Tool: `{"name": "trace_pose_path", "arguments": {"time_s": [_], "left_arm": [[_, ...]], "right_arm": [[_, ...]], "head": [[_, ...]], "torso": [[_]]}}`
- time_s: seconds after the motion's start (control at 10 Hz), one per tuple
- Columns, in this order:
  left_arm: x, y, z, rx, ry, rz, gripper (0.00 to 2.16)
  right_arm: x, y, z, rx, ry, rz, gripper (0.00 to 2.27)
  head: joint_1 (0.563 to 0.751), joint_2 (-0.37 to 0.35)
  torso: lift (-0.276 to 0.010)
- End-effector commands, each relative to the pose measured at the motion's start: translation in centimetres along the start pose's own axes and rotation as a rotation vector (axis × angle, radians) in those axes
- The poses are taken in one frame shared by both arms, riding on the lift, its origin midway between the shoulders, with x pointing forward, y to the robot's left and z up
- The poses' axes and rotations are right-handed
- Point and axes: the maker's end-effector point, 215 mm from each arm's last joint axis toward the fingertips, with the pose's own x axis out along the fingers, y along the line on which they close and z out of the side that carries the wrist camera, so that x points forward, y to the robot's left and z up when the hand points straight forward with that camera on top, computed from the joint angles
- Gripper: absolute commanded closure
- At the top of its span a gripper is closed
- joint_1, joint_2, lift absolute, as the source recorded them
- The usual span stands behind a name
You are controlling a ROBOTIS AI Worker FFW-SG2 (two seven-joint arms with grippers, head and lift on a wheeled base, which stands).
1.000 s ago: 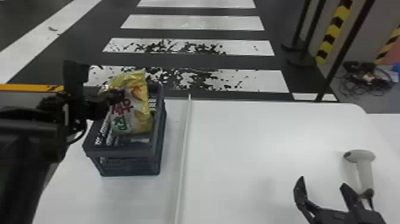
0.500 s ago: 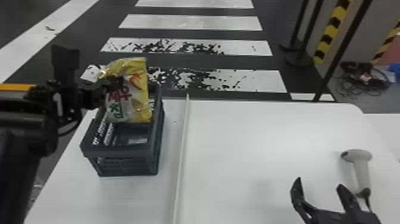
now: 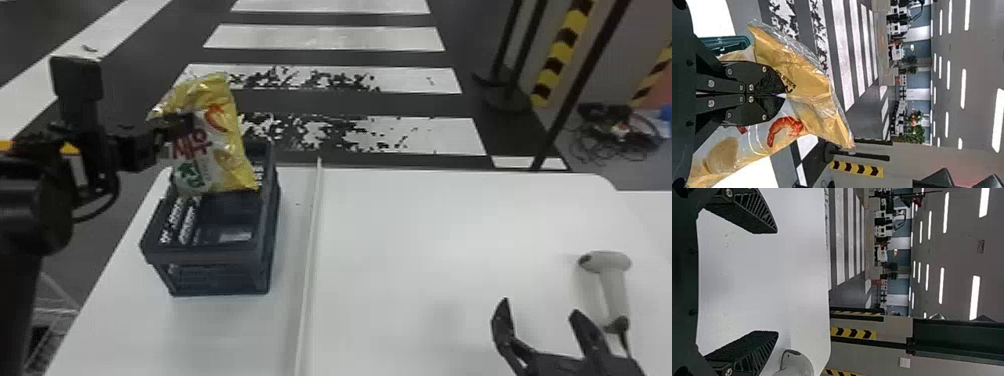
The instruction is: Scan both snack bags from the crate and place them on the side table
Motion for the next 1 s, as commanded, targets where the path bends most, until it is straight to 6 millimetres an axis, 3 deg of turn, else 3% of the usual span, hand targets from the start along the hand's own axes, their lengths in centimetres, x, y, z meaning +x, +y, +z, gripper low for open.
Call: {"name": "trace_pose_path", "arguments": {"time_s": [0.0, 0.3, 0.5, 0.7, 0.9], "left_arm": [[-0.9, 0.7, 1.4, -0.025, -0.024, 0.005, 2.14], [-3.5, 2.5, 4.0, -0.089, -0.061, 0.011, 2.14], [-5.3, 1.6, 4.8, -0.166, -0.078, -0.039, 2.14], [-6.1, -1.5, 5.8, -0.22, -0.089, -0.125, 2.14], [-6.1, -5.8, 6.5, -0.251, -0.091, -0.216, 2.14]], "right_arm": [[0.0, 0.0, 0.0, 0.001, 0.0, -0.001, 0.07], [-0.1, 0.1, 0.1, 0.003, -0.002, -0.001, 0.07], [-0.1, 0.1, 0.2, 0.003, -0.005, -0.001, 0.08], [-0.2, 0.2, 1.0, -0.002, -0.02, 0.001, 0.08], [-0.6, 0.1, 1.9, -0.005, -0.035, 0.001, 0.08]], "head": [[0.695, 0.04], [0.695, 0.062], [0.695, 0.075], [0.695, 0.068], [0.695, 0.044]], "torso": [[-0.095], [-0.095], [-0.095], [-0.095], [-0.095]]}}
